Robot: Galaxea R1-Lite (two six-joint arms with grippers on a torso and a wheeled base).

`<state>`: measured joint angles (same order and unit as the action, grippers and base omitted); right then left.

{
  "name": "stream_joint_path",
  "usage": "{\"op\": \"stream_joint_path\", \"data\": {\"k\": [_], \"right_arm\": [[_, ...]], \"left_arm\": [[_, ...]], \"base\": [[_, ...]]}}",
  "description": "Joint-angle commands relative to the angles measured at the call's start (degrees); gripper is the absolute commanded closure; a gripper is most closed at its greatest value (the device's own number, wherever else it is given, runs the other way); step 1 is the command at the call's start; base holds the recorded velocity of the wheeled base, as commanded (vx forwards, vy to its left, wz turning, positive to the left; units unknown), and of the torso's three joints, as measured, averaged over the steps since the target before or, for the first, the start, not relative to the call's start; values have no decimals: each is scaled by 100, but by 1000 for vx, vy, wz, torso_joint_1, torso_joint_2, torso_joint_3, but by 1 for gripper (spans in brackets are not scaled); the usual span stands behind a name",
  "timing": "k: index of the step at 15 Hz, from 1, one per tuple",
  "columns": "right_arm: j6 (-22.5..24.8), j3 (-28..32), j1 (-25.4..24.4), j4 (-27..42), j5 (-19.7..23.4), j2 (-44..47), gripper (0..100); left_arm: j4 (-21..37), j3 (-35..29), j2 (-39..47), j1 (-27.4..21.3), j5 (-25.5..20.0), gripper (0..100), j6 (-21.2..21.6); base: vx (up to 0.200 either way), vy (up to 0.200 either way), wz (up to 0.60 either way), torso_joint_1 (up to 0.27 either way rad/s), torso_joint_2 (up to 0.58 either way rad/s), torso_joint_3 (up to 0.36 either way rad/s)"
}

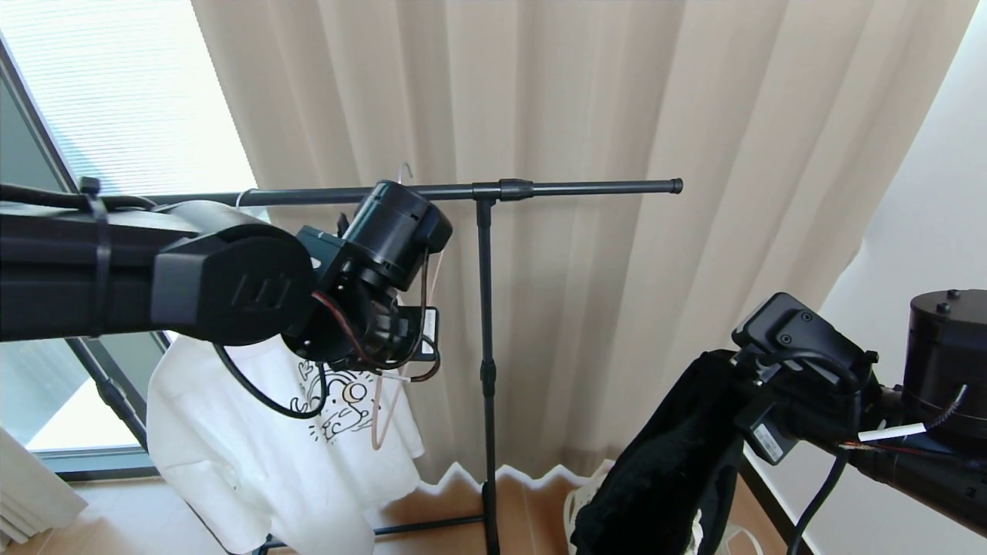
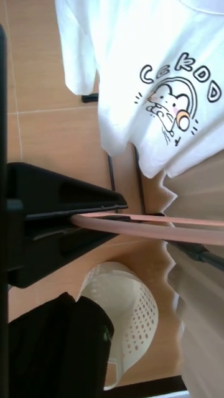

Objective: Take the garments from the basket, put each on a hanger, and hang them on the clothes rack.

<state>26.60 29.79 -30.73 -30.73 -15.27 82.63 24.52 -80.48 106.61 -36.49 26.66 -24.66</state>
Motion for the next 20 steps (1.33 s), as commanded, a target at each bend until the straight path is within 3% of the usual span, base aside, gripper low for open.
{"op": "stream_joint_path", "data": {"k": [1,5,6,7,9,10,12,13,15,17,20], "right_arm": [[3,0,-3,-3,-2,8,100],[-6,-26,-135,-12,-2,-45,100],[3,9,-152,-12,-37,-19,100],[3,88,-205,-12,-46,17,100],[12,519,-284,-3,-63,52,100],[12,642,-302,6,-55,96,100],[3,774,-293,-12,-46,263,100],[-6,747,-293,-12,-46,350,100],[-14,765,-293,-12,-107,430,100],[-32,791,-293,-21,-494,561,100],[-102,800,-302,-56,-591,597,100]], "left_arm": [[-78,657,-729,-69,-3,100,-4],[-483,2054,-1634,-456,-3,100,137],[-1063,3038,-2074,-614,-3,100,445],[-1590,3619,-2311,-632,-12,100,700],[-2944,4700,-2619,-553,-135,100,1438],[-3251,4893,-2663,-526,-240,100,1631],[-4438,5543,-2759,-482,-1163,100,2018],[-5308,6009,-2768,-421,-1981,100,2317],[-5765,6343,-2742,-262,-2596,100,2897],[-6020,6607,-2786,-236,-2798,100,3064],[-6204,6844,-2979,-262,-2833,100,3073]], "base": [[0,0,0,0,0,0],[0,0,0,0,0,0],[0,0,0,0,0,0],[0,0,0,0,0,0],[0,0,0,0,0,0],[0,0,0,0,0,0],[0,0,0,0,0,0],[0,0,0,0,0,0],[0,0,0,0,0,0],[0,0,0,0,0,0],[0,0,0,0,0,0]]}}
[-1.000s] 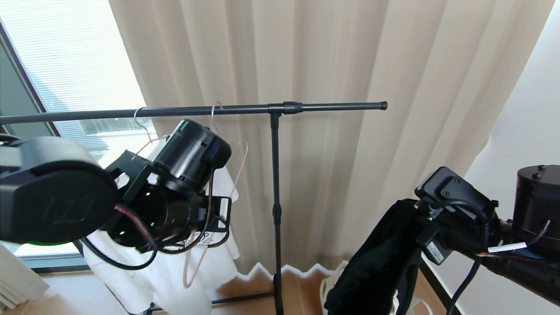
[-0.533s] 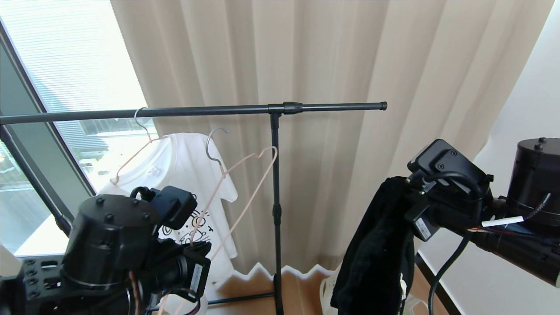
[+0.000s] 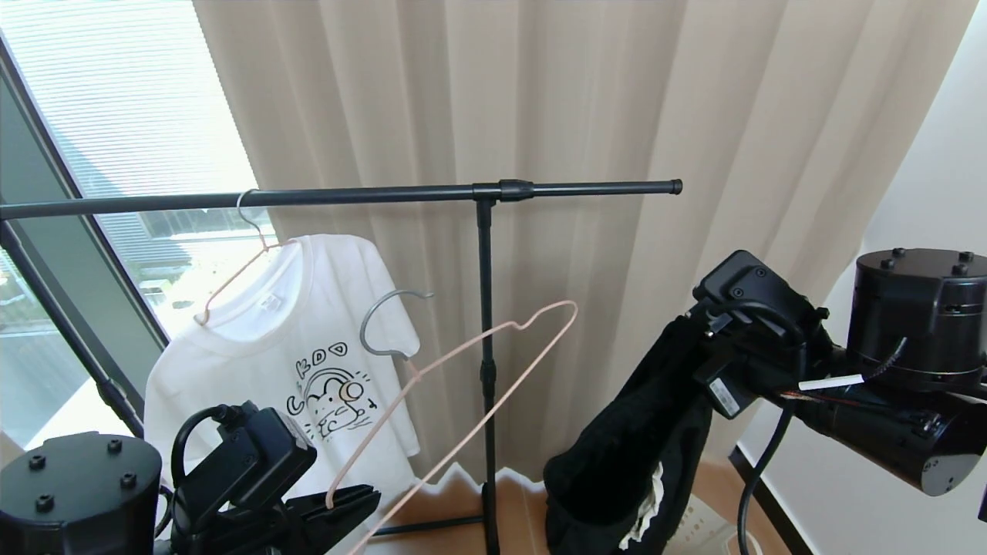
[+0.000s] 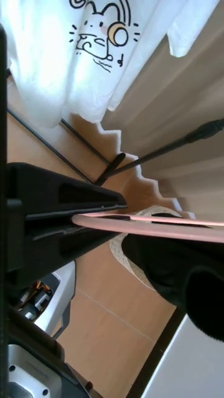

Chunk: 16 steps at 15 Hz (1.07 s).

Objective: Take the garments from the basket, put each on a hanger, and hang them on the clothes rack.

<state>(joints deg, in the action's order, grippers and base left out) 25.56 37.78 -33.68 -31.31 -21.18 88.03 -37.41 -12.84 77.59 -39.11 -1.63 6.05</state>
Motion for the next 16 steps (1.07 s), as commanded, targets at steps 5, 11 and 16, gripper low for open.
{"op": "stream_joint_path", "data": {"k": [5,11,16], "right_arm": [[-34,63,-7,-130,-194,215,100],[-667,502,-270,-130,-827,619,100],[-930,722,-604,-121,-1196,848,100]], "left_arm": [[-47,528,-280,-9,-698,100,380],[-56,563,-192,-9,-1041,100,371],[-82,519,124,-176,-1032,100,309]], "base": [[0,0,0,0,0,0],[0,0,0,0,0,0],[0,0,0,0,0,0]]}}
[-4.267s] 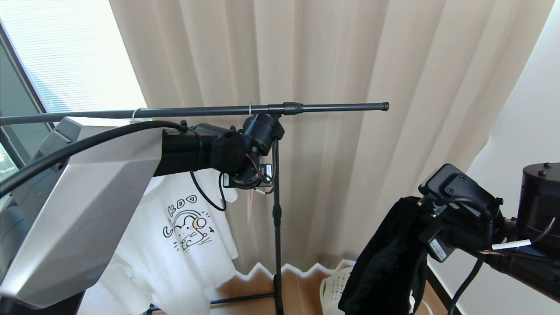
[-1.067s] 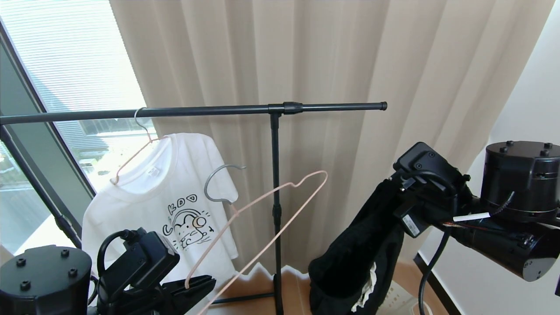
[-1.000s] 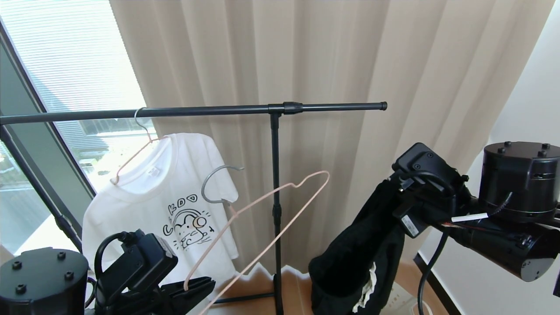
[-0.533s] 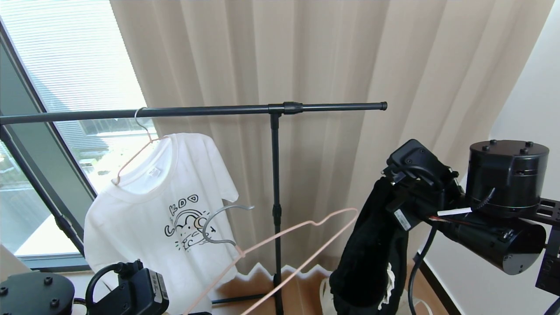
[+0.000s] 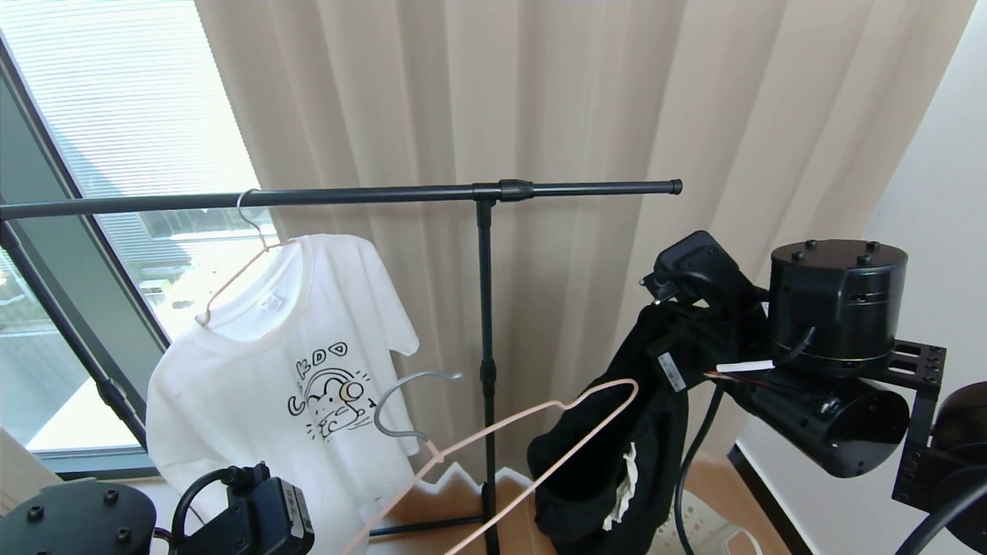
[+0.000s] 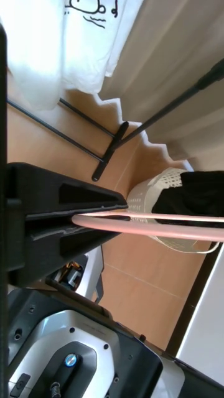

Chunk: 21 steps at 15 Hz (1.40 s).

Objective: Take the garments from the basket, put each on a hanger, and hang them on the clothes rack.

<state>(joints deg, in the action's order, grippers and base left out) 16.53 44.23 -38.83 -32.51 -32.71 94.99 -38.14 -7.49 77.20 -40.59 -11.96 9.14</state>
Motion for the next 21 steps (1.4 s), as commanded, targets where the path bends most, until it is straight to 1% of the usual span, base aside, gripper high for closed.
{"op": "stream_joint_path", "data": {"k": [1,3,4,6,8,10,11,13,14,17,18,21], "right_arm": [[-141,112,-187,-1,-122,222,100],[-212,121,-415,-1,-368,266,100],[-212,112,-459,-1,-386,257,100],[-220,104,-547,-1,-429,248,100],[-291,130,-661,-1,-561,257,100],[-300,130,-978,-10,-930,275,100],[-308,130,-1066,-10,-1036,318,100],[-414,271,-1215,-10,-1528,477,100],[-458,341,-1241,-10,-1704,565,100],[-581,446,-1408,-10,-1774,573,100],[-607,455,-1435,-10,-1774,573,100],[-677,464,-1725,-10,-1783,538,100]], "left_arm": [[-105,-7,234,-27,9,100,-27],[-396,37,366,-27,36,100,-194],[-448,37,392,-27,45,100,-202],[-448,28,401,-27,45,100,-202],[-448,10,410,-27,45,100,-202],[-448,-7,392,-27,71,100,-202],[-448,-16,401,-27,71,100,-211],[-448,-60,427,-27,115,100,-220],[-457,-104,506,-27,168,100,-264],[-466,-210,621,-124,440,100,-484],[-466,-218,621,-124,458,100,-492],[-510,-236,656,-124,475,100,-545]], "base": [[0,0,0,0,0,0],[0,0,0,0,0,0],[0,0,0,0,0,0],[0,0,0,0,0,0],[0,0,0,0,0,0],[0,0,0,0,0,0],[0,0,0,0,0,0],[0,0,0,0,0,0],[0,0,0,0,0,0],[0,0,0,0,0,0],[0,0,0,0,0,0],[0,0,0,0,0,0]]}}
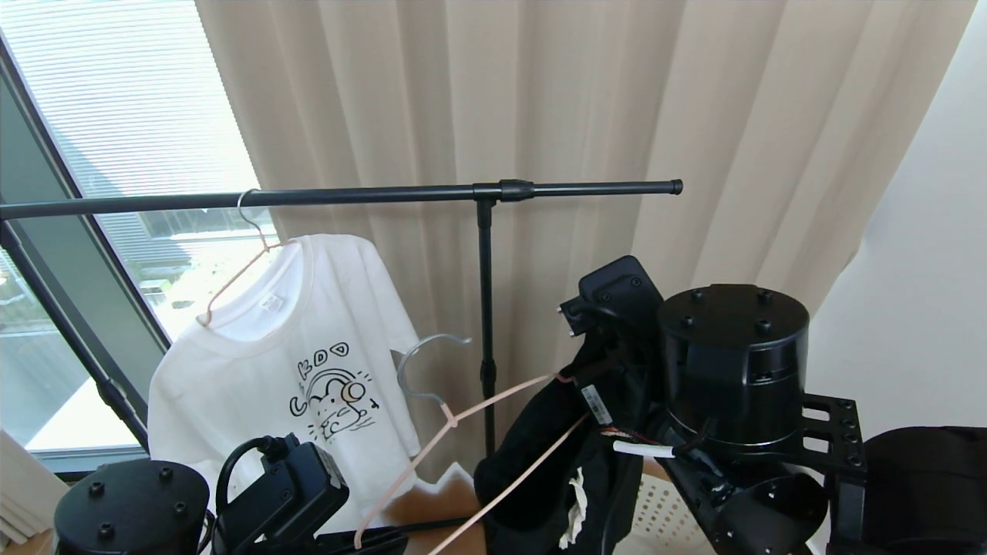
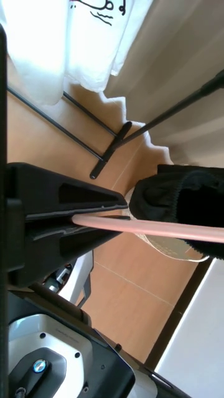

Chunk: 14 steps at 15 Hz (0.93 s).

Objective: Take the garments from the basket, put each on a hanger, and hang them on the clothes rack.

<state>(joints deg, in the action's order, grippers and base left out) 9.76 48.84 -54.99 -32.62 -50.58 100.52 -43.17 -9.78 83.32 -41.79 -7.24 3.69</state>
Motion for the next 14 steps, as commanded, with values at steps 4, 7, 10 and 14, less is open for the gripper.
{"op": "stream_joint_path", "data": {"k": [4,7,10,14], "right_arm": [[-159,12,-477,10,4,2,100],[-388,170,-706,37,-5,29,100],[-616,381,-829,63,-5,46,100],[-897,662,-829,63,-5,29,100]], "left_arm": [[-210,28,105,-5,3,100,-18],[-245,46,114,-13,3,100,-27],[-245,64,114,-22,-5,100,-18],[-245,99,123,-136,3,100,-18]], "base": [[0,0,0,0,0,0],[0,0,0,0,0,0],[0,0,0,0,0,0],[0,0,0,0,0,0]]}}
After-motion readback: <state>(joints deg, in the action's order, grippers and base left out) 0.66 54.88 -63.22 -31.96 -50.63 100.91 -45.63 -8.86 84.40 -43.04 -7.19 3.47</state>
